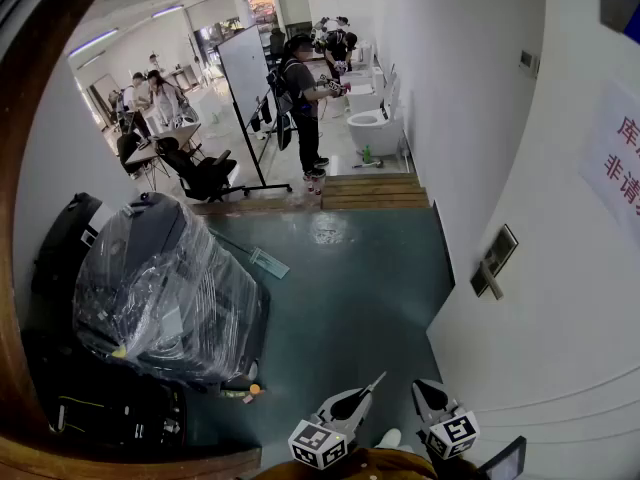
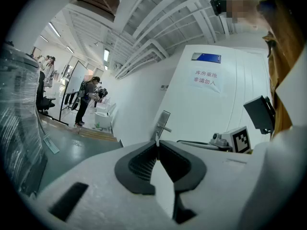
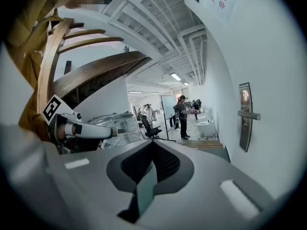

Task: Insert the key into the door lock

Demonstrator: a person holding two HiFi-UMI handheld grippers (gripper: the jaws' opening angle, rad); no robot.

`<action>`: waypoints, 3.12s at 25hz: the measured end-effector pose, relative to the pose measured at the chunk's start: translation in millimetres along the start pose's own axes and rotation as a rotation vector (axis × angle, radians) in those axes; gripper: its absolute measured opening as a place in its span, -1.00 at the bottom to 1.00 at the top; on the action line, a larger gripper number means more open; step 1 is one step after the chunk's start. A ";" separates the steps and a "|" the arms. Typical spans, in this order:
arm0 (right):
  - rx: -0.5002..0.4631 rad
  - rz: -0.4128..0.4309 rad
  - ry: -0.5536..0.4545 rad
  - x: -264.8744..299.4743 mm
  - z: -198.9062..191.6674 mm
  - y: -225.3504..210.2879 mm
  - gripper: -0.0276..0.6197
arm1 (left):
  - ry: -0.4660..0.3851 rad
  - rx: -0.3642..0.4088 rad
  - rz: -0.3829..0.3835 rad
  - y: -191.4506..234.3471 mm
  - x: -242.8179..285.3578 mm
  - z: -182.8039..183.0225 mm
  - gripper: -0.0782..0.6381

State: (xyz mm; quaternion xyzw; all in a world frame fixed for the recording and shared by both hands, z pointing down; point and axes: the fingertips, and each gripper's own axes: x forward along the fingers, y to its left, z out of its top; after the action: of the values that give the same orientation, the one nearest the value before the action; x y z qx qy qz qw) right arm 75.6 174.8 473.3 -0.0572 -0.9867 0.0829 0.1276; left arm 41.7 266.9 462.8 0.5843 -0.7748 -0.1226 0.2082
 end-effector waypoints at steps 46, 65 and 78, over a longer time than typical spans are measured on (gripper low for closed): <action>0.087 -0.045 -0.093 -51.8 1.0 -30.7 -0.89 | 0.000 -0.043 -0.019 -25.8 17.0 -13.4 -0.72; 0.088 -0.212 -0.078 -9.5 14.7 -135.1 -0.89 | 0.043 -0.125 -0.070 32.9 125.1 16.7 -0.72; 0.024 -0.409 -0.100 80.8 85.5 -221.0 -0.89 | 0.175 -0.192 -0.357 87.9 268.5 80.8 -0.72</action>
State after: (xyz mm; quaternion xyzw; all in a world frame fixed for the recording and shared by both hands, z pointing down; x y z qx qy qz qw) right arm -44.6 -43.7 450.7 0.1501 -0.9818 0.0696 0.0931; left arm -133.0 31.1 477.7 0.6980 -0.6230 -0.1794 0.3041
